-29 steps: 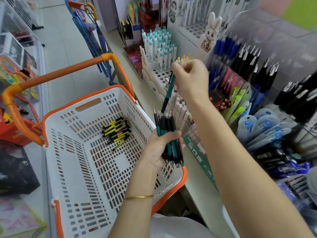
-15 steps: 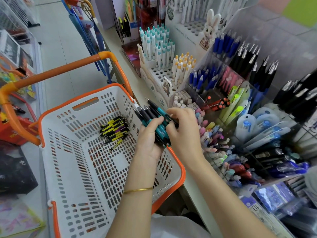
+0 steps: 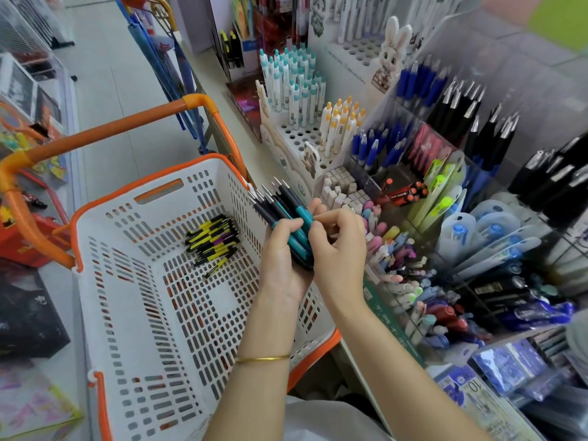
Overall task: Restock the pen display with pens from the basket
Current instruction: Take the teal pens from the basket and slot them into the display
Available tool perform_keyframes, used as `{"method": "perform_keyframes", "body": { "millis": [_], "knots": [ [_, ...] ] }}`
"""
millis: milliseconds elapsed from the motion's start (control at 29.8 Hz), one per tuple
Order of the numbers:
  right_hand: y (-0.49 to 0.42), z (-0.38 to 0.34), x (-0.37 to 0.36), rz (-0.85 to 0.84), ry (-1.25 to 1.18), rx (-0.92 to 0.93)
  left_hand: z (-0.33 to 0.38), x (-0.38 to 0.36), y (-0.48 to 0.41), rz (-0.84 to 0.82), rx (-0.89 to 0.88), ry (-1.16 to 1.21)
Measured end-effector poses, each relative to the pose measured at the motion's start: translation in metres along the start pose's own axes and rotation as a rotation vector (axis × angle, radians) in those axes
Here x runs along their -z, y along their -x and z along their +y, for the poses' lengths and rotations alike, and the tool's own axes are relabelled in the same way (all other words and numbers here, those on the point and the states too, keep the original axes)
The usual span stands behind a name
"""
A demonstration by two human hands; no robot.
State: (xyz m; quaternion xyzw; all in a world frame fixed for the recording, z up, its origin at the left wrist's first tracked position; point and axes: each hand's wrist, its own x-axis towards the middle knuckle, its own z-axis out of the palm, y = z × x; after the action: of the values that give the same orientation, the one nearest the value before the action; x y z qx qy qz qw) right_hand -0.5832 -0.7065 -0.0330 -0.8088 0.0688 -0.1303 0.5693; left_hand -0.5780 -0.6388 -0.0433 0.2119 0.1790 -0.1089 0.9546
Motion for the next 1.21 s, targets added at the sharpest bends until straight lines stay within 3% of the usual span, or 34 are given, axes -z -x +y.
{"method": "perform_keyframes", "body": {
  "millis": [302, 571, 907, 1209],
  "knots": [
    [0.001, -0.003, 0.002, -0.007, -0.054, -0.033, -0.001, -0.005, -0.001, 0.112, -0.120, -0.100],
    [-0.020, -0.012, 0.010, -0.026, 0.201, 0.122, 0.003, -0.004, 0.001, 0.088, -0.102, -0.285],
    [-0.074, -0.046, 0.011, -0.503, 0.593, 0.205, 0.006, 0.005, 0.000, -0.102, -0.097, -0.426],
    [-0.092, -0.054, 0.007, -0.807, 0.791, 0.146, 0.006, 0.011, 0.002, -0.017, 0.006, -0.619]
  ]
}}
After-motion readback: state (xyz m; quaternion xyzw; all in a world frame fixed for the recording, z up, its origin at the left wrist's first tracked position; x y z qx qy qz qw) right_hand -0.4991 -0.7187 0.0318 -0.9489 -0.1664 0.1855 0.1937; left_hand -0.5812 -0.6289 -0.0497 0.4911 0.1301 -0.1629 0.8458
